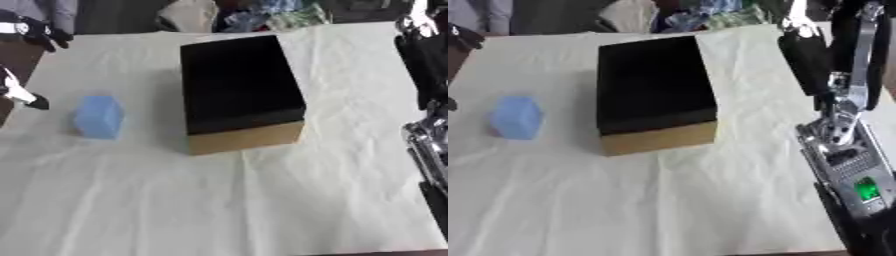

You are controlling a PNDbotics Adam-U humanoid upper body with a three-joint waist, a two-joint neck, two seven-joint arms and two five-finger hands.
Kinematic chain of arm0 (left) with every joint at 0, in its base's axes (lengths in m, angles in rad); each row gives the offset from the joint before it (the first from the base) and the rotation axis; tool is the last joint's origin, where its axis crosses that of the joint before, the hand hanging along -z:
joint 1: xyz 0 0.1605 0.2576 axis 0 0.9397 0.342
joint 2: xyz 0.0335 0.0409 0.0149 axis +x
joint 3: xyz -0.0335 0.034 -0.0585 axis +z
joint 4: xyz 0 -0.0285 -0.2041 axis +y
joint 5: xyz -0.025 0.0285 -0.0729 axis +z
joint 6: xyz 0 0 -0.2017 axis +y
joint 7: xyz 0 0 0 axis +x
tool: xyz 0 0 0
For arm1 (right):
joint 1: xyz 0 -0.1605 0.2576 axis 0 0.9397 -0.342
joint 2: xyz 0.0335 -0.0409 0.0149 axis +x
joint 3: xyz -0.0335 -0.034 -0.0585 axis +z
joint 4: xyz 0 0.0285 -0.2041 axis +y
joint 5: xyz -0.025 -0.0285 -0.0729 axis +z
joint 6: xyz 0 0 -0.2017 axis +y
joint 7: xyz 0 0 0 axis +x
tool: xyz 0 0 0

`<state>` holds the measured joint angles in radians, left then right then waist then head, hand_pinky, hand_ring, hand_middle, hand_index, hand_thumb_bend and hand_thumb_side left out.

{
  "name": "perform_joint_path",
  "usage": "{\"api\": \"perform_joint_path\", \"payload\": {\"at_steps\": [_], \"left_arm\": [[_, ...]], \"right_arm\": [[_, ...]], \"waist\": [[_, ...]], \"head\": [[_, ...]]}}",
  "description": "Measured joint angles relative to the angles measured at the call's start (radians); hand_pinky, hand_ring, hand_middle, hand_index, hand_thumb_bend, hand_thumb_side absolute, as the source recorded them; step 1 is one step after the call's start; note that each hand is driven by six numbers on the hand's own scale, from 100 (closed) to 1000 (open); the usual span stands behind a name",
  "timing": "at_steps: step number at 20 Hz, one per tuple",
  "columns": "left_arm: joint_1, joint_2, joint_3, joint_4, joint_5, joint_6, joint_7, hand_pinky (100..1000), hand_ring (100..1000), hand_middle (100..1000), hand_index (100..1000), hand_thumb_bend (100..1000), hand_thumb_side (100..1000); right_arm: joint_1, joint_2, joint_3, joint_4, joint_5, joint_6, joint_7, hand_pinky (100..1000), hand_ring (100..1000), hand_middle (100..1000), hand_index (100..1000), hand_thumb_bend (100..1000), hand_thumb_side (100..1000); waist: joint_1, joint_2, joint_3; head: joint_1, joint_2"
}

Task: Pick up objects on the table and place them in the box.

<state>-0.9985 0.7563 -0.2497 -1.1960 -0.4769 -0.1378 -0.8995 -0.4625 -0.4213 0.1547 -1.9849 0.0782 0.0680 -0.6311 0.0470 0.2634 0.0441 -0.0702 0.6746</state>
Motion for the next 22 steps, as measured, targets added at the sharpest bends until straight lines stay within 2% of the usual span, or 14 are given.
{"api": "perform_joint_path", "payload": {"at_steps": [5,14,22], "left_arm": [[-0.021,-0.036,-0.031,0.067,-0.058,0.014,-0.007,990,949,944,1000,553,100],[-0.024,-0.077,-0.052,0.099,-0.117,0.150,-0.008,968,921,920,1000,605,100],[-0.033,-0.089,-0.069,0.106,-0.105,0.185,-0.008,979,923,923,1000,644,100]], "right_arm": [[0.000,0.003,0.000,0.000,-0.001,0.000,0.000,838,801,605,792,100,390],[0.002,0.004,0.001,0.000,-0.002,0.000,-0.001,839,801,603,791,100,390],[0.003,0.008,0.005,0.000,-0.004,0.001,-0.003,840,801,602,791,100,391]], "waist": [[-0.002,0.000,-0.002],[0.000,0.000,-0.006],[0.000,0.000,-0.008]], "head": [[0.007,0.000],[0.008,0.000],[0.013,0.000]]}}
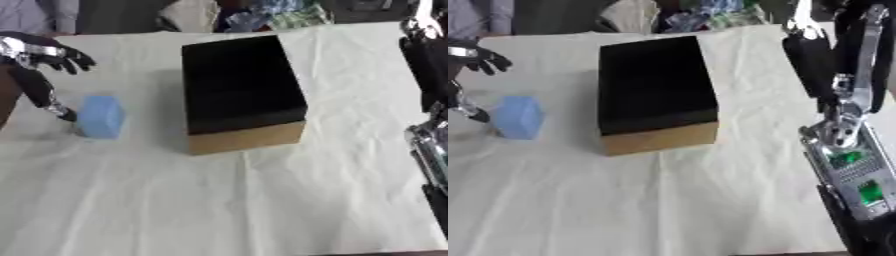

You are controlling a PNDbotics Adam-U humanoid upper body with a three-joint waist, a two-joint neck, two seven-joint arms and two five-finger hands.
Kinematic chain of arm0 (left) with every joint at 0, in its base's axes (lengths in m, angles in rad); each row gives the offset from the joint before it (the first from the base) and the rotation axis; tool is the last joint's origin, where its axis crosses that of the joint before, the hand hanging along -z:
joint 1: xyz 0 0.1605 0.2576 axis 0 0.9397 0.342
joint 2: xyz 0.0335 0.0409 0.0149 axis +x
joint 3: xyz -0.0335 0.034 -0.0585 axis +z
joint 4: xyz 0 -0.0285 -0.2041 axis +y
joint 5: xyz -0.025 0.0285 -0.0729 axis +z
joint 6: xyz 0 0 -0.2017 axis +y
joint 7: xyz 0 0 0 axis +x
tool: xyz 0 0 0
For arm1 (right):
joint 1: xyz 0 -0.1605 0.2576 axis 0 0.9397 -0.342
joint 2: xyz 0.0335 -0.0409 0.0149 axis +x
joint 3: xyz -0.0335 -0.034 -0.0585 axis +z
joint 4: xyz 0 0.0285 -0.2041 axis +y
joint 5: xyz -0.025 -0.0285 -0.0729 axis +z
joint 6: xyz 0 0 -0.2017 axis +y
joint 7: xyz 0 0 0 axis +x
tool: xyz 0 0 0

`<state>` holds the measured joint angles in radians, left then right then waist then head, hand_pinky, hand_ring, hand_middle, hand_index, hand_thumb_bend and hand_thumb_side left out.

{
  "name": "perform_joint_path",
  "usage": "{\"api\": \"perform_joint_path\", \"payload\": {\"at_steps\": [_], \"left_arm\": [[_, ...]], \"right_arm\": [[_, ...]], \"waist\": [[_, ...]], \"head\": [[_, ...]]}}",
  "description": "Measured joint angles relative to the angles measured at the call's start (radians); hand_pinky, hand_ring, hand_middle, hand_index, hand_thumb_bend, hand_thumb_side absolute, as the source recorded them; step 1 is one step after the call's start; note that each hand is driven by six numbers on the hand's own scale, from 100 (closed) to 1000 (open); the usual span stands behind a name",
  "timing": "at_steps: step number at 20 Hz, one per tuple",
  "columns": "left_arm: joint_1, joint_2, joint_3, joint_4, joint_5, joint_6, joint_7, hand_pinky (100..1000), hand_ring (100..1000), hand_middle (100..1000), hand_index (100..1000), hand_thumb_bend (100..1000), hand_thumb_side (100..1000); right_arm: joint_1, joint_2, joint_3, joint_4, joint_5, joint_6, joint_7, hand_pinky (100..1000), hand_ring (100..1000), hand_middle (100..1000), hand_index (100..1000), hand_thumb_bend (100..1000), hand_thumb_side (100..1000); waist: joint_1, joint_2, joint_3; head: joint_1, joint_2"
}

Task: Pick up objects on the table and place them in the box.

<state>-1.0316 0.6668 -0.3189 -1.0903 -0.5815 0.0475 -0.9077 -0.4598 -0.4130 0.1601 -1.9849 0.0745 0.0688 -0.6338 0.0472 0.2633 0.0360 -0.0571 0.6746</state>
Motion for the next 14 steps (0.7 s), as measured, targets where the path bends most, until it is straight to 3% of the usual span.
{"api": "perform_joint_path", "payload": {"at_steps": [5,14], "left_arm": [[-0.005,-0.008,-0.023,0.016,0.017,-0.024,0.000,1000,934,913,1000,701,144],[-0.009,-0.036,-0.048,0.107,-0.012,-0.152,0.000,1000,938,918,1000,757,191]], "right_arm": [[0.002,0.004,0.001,0.000,-0.003,0.000,0.000,840,800,601,791,100,390],[0.003,0.004,0.001,0.000,-0.007,-0.002,-0.005,841,801,600,791,100,391]], "waist": [[0.001,0.000,0.000],[0.006,0.002,-0.003]], "head": [[0.003,0.000],[0.008,0.000]]}}
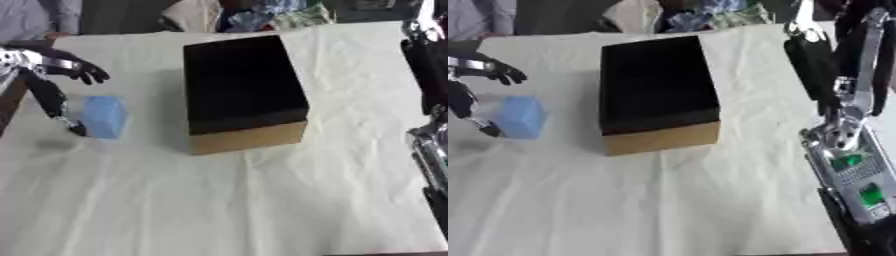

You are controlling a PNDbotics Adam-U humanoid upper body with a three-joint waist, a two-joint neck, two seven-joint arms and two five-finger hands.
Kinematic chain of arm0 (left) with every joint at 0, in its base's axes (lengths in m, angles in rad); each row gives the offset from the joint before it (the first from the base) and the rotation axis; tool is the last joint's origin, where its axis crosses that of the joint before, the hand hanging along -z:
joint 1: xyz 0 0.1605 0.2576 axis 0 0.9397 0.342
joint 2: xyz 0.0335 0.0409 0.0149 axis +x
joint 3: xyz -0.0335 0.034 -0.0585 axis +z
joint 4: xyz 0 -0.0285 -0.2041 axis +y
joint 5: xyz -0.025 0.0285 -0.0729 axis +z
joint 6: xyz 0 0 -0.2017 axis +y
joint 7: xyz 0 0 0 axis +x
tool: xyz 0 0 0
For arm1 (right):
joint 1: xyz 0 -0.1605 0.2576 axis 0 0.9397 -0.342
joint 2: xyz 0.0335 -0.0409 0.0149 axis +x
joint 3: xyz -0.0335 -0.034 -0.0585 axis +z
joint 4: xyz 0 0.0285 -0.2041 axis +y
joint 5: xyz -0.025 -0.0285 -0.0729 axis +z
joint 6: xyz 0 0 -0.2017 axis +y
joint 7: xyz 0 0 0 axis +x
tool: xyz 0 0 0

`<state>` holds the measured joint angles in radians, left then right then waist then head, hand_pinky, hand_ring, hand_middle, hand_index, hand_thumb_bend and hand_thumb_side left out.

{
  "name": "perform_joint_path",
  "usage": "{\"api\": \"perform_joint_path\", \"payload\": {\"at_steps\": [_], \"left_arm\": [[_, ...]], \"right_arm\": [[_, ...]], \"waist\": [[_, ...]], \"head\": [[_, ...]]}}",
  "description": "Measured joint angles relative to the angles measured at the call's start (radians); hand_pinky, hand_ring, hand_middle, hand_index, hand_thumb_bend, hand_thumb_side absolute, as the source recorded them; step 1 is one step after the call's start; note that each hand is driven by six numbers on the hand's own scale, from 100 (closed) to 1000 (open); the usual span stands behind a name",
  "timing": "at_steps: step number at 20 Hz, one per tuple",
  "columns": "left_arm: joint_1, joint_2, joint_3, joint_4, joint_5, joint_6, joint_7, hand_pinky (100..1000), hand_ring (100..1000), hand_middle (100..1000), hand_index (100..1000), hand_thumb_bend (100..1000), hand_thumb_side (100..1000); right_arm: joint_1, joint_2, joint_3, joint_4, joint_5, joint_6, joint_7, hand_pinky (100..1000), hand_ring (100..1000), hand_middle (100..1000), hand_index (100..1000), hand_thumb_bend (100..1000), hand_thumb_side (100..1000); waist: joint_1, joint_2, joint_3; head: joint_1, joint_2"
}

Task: Pick up objects on the table and place them in the box.

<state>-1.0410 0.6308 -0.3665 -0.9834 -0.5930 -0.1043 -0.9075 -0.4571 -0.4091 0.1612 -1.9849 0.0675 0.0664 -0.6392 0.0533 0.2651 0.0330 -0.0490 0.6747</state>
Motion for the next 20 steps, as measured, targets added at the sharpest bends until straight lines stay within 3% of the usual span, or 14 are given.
{"api": "perform_joint_path", "payload": {"at_steps": [6,15,20], "left_arm": [[-0.008,-0.020,0.008,0.033,-0.060,-0.008,0.001,1000,944,919,1000,743,205],[-0.023,-0.043,0.043,0.026,-0.174,0.073,0.000,987,930,895,978,707,227],[-0.023,-0.052,0.044,0.019,-0.189,0.096,0.000,938,864,752,876,634,231]], "right_arm": [[0.000,0.001,0.003,0.000,-0.003,-0.002,-0.002,842,800,597,791,100,392],[0.000,0.005,0.006,0.000,-0.009,-0.003,-0.003,843,802,597,792,100,395],[0.000,0.008,0.007,0.000,-0.011,-0.002,-0.007,844,804,597,793,100,395]], "waist": [[0.000,0.010,-0.007],[0.000,0.024,-0.008],[0.000,0.030,-0.012]], "head": [[0.006,0.000],[0.013,-0.004],[0.017,-0.009]]}}
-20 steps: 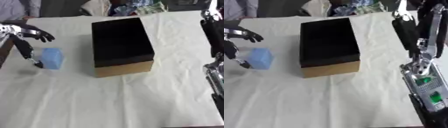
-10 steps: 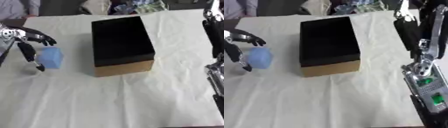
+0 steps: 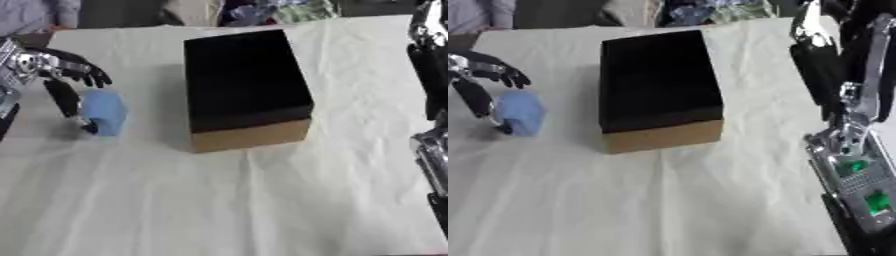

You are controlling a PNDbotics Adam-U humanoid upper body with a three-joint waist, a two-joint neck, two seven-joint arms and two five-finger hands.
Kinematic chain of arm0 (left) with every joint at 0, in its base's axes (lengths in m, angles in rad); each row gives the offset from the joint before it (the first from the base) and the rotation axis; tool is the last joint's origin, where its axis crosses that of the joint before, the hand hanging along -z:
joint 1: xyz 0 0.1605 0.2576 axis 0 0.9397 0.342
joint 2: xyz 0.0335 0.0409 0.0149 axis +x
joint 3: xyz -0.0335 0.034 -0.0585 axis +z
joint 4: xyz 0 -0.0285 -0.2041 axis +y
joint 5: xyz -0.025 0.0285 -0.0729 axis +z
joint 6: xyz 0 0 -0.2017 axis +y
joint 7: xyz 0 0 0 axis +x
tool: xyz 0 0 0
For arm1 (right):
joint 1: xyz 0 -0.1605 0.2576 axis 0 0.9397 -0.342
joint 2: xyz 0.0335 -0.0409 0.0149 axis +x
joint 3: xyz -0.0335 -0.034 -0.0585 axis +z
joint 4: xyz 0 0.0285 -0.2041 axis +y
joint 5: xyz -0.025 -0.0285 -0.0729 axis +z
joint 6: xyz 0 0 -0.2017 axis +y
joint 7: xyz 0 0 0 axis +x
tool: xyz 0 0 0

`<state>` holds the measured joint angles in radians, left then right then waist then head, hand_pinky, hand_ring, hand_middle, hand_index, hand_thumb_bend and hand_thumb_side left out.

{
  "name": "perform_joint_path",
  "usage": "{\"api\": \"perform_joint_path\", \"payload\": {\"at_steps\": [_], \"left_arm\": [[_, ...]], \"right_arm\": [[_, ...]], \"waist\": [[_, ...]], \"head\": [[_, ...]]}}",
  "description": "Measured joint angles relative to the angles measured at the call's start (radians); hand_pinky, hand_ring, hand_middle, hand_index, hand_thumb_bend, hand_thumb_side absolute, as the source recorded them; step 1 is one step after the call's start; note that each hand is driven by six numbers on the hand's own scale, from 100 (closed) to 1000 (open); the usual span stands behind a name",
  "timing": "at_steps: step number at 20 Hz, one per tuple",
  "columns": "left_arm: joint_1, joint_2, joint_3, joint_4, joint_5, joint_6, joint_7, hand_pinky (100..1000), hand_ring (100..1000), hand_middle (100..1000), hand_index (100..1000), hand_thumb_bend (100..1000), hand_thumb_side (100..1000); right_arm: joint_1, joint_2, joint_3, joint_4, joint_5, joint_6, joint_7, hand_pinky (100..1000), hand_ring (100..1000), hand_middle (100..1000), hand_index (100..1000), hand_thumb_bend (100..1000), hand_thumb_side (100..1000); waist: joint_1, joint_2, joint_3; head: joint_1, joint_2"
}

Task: Pick up objects on the table and place them in the box.

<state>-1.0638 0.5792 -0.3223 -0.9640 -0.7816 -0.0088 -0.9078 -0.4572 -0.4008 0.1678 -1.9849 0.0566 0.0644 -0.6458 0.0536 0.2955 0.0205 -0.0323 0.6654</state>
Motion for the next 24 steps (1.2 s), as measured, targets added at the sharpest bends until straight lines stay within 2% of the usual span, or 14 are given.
{"api": "perform_joint_path", "payload": {"at_steps": [5,8,10,14,16,21,24], "left_arm": [[0.000,-0.005,0.000,-0.012,-0.001,0.027,0.000,882,774,618,769,579,185],[0.000,-0.008,0.000,-0.016,0.005,0.033,0.000,827,687,509,657,478,100],[0.000,-0.008,0.000,-0.020,0.006,0.041,0.000,802,638,469,608,385,100],[0.000,-0.008,0.004,-0.039,0.003,0.068,0.000,778,591,455,590,252,100],[-0.001,-0.008,0.009,-0.049,0.002,0.081,0.000,774,582,455,590,235,100],[-0.002,-0.008,0.011,-0.074,0.013,0.099,0.000,758,546,438,573,114,100],[-0.009,-0.008,0.016,-0.108,0.030,0.114,0.000,755,536,434,569,100,100]], "right_arm": [[0.000,0.000,0.000,0.000,-0.001,0.002,-0.004,846,805,598,794,100,397],[0.000,0.000,0.000,0.000,-0.001,0.004,-0.008,846,805,598,795,100,396],[0.000,0.000,0.000,0.000,-0.002,0.004,-0.010,846,805,597,795,100,398],[0.000,0.001,-0.001,0.000,-0.002,0.004,-0.014,847,806,598,795,100,399],[0.000,0.001,-0.001,0.000,-0.002,0.004,-0.014,848,806,598,795,100,400],[0.001,0.001,-0.001,0.000,-0.002,0.006,-0.016,848,806,598,795,100,400],[0.001,0.002,-0.001,0.000,-0.002,0.006,-0.016,848,806,598,795,100,399]], "waist": [[0.000,0.001,0.000],[0.000,0.001,-0.001],[0.000,0.001,-0.001],[0.000,0.001,-0.001],[0.000,0.001,-0.001],[-0.001,-0.001,-0.001],[-0.001,-0.007,0.002]], "head": [[0.001,0.000],[0.002,0.000],[0.002,0.000],[0.002,0.000],[0.002,0.000],[0.001,0.000],[0.000,0.000]]}}
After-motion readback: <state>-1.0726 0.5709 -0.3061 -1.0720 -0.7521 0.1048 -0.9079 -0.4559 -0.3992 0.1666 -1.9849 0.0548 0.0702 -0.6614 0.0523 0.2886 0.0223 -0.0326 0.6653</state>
